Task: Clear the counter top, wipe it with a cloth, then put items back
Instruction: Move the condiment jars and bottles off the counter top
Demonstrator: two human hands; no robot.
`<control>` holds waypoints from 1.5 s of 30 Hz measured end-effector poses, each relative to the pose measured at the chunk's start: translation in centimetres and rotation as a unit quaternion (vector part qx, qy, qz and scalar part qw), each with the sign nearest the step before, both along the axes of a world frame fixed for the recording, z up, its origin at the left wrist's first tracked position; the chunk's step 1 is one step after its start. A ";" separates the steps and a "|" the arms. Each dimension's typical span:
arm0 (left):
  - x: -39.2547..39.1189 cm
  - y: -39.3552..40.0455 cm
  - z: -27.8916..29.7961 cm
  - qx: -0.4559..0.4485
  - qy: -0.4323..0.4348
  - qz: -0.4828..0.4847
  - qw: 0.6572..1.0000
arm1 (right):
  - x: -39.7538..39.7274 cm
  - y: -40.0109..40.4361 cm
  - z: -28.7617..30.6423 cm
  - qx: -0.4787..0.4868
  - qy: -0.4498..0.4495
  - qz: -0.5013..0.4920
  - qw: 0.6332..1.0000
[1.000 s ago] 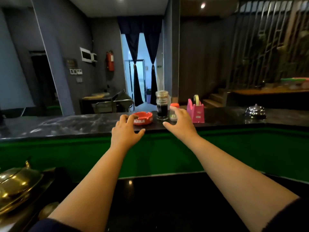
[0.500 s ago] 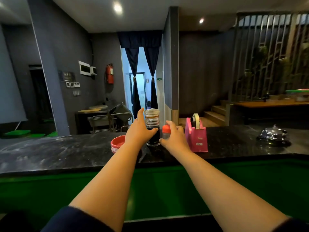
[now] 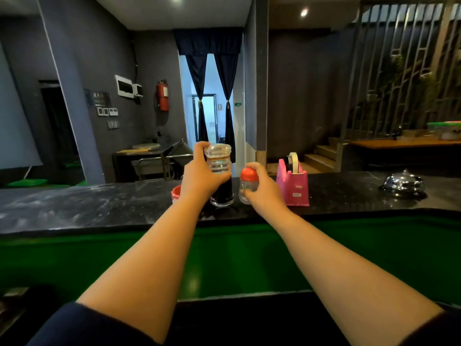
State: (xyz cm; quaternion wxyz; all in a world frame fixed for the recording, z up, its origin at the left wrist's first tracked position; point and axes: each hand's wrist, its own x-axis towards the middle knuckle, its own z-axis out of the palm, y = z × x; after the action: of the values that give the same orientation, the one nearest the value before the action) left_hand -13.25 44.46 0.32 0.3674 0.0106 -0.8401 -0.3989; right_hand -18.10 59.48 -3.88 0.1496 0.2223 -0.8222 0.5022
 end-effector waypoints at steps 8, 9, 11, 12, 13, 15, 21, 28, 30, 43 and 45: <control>14.9 -2.8 0.3 0.009 0.009 0.030 0.999 | 11.6 -0.5 0.1 -0.042 0.009 0.060 0.997; 17.0 -3.1 -0.1 0.011 0.005 0.034 0.999 | 13.3 -0.7 -0.2 -0.047 0.003 0.067 0.997; 21.0 -3.9 -1.4 0.017 -0.009 0.042 0.999 | 16.6 -1.3 -1.4 -0.051 -0.014 0.078 0.996; 22.9 -4.2 -2.3 0.018 -0.015 0.047 0.999 | 18.1 -1.7 -2.3 -0.045 -0.023 0.084 0.995; 24.7 -4.6 -3.4 0.019 -0.024 0.054 0.998 | 19.5 -2.1 -3.3 -0.034 -0.035 0.090 0.995; 28.1 -5.3 -5.9 0.024 -0.049 0.068 0.996 | 22.0 -3.1 -5.8 -0.007 -0.058 0.104 0.993; 35.9 -7.3 -15.1 0.037 -0.114 0.113 0.986 | 28.8 -6.6 -14.0 0.036 -0.108 0.161 0.980; 40.1 -8.0 -25.0 0.067 -0.167 0.140 0.974 | 32.3 -10.6 -22.3 0.084 -0.167 0.197 0.962; 40.9 -8.1 -27.0 0.072 -0.183 0.152 0.969 | 32.7 -11.6 -24.4 0.090 -0.184 0.206 0.957; 42.7 -9.7 -32.7 0.112 -0.196 0.216 0.950 | 33.3 -15.7 -32.0 0.150 -0.211 0.242 0.935; 42.6 -9.7 -32.8 0.115 -0.198 0.223 0.948 | 33.3 -15.9 -32.1 0.154 -0.211 0.241 0.935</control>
State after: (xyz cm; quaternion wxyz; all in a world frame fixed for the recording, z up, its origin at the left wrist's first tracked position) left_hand 29.34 34.78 -32.49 0.2699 0.3187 -0.8204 -0.3906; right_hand 15.18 43.56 -35.99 -0.1892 0.3228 -0.8237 0.4261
